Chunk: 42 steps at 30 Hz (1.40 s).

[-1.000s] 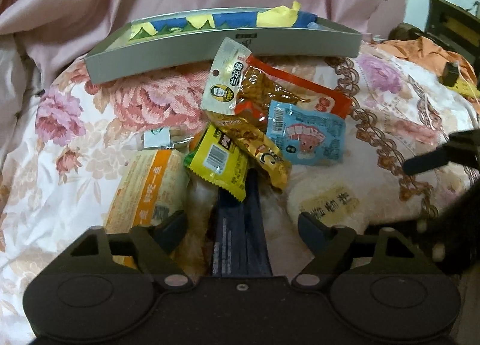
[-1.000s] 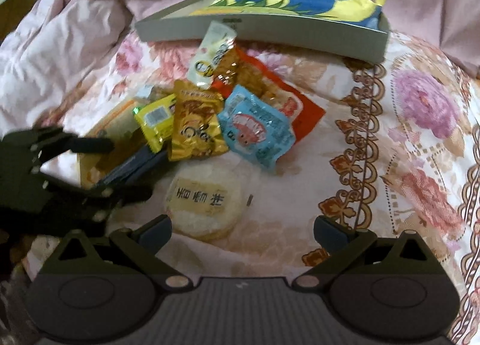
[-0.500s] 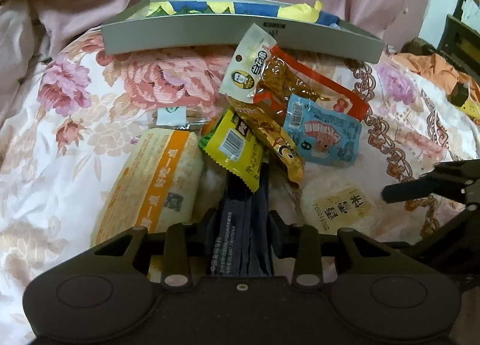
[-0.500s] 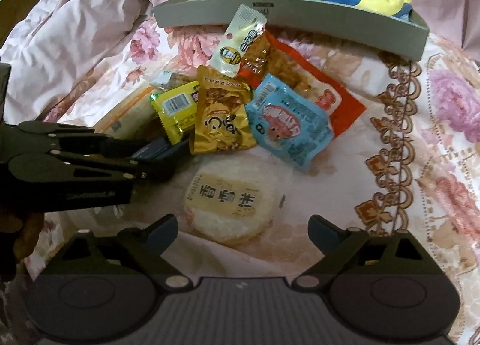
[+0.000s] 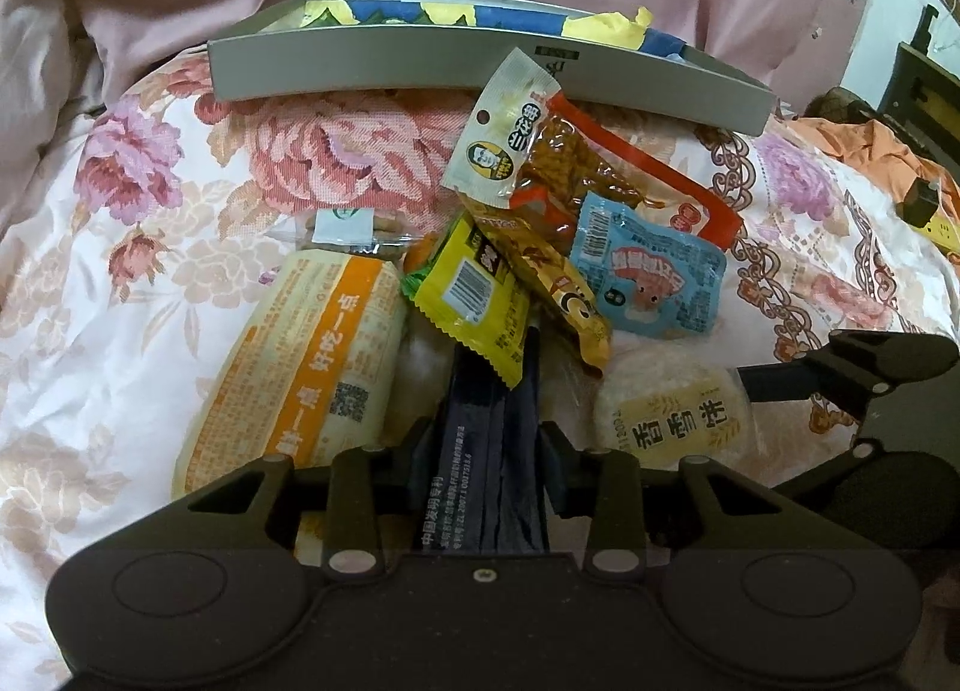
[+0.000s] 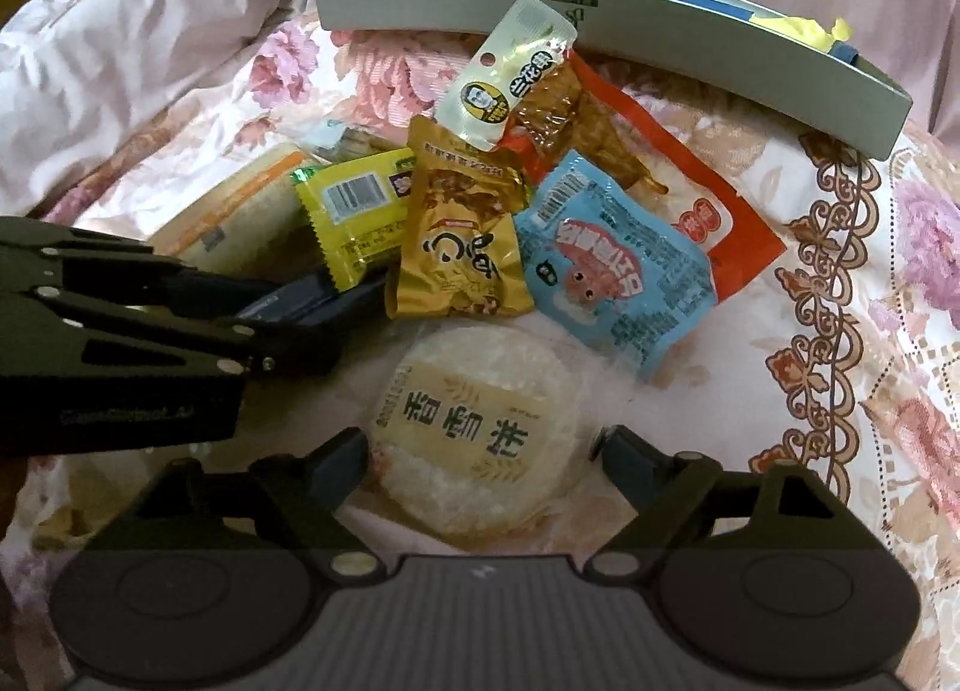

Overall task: Organize snacks
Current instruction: 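Close the left gripper on the navy blue stick pack while the right gripper approaches the clear-wrapped pastry, then grasp the clear-wrapped pastry with the right gripper while the left gripper lifts the navy pack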

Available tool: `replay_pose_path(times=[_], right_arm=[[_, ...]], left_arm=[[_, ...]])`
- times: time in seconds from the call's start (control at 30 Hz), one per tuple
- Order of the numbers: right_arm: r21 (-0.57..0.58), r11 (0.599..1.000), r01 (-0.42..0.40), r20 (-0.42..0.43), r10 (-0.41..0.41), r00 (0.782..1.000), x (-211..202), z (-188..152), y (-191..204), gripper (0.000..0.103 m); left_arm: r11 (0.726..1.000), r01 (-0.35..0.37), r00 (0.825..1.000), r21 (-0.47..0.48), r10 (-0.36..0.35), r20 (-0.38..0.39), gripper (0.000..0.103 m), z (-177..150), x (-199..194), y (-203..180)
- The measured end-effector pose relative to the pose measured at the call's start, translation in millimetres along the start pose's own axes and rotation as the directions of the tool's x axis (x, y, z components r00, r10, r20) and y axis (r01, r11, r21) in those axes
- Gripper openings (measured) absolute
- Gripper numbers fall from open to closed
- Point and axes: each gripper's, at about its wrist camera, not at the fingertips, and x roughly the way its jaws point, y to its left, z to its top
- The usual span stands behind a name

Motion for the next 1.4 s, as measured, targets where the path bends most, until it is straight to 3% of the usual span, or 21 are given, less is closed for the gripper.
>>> replay_pose_path(times=[0.07,0.2,0.3,0.37,0.63,1.07,1.4], right_arm=[[-0.002,1.0,0.004,-0.019,-0.004,1.0,4,0,1,0.099],[0.005,1.0,0.005,-0.013,-0.005,1.0,3,0,0,0.098],[0.0,1.0,0.019,-0.001,-0.019,1.0,2,0,1,0.089],[-0.007,1.0,0.023,0.011,-0.023,1.0,-1,-1,2,0.078],[-0.031,0.999,0.025,0.037,-0.024,0.999,-6,-1,5,0.069],[-0.092,0.993,0.071,0.173,-0.055,0.983,-34,-7,15,0.063],[-0.093,0.993,0.066,0.219,-0.045,0.975,-43,-7,14,0.062]], left_arm=[[1.0,-0.002,1.0,-0.001,0.002,-0.004,0.041,0,1,-1],[1.0,-0.011,1.0,-0.012,0.01,-0.015,0.044,2,3,-2],[1.0,-0.019,0.999,-0.022,0.019,-0.026,0.045,4,4,-3],[0.999,-0.027,0.999,-0.023,0.026,-0.028,0.044,4,5,-4],[0.998,-0.032,0.999,-0.061,0.031,-0.012,0.034,1,-3,-3],[0.988,-0.012,1.0,-0.155,0.008,-0.026,0.03,-10,-41,1],[0.98,-0.003,1.0,-0.199,-0.003,-0.03,0.03,-22,-64,-3]])
